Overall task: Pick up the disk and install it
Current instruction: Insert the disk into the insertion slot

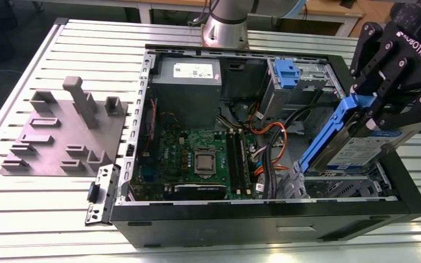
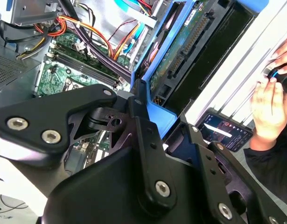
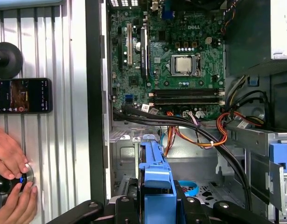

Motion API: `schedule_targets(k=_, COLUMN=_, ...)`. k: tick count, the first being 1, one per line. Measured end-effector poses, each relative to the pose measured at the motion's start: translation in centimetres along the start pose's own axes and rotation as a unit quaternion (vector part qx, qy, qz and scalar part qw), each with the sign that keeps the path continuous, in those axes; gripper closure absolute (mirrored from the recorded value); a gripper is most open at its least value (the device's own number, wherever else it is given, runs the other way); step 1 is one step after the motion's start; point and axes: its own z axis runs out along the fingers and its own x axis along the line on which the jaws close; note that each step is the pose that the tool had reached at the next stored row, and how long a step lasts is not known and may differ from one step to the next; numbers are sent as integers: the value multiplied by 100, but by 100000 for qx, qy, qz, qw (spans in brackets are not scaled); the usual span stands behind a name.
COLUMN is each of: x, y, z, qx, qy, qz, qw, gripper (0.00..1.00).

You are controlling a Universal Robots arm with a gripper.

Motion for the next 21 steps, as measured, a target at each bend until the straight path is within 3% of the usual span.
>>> schedule_targets(k=21, x=12, y=-5, z=126, qx=-1, qy=1, qz=-1, qw=100000, gripper=63)
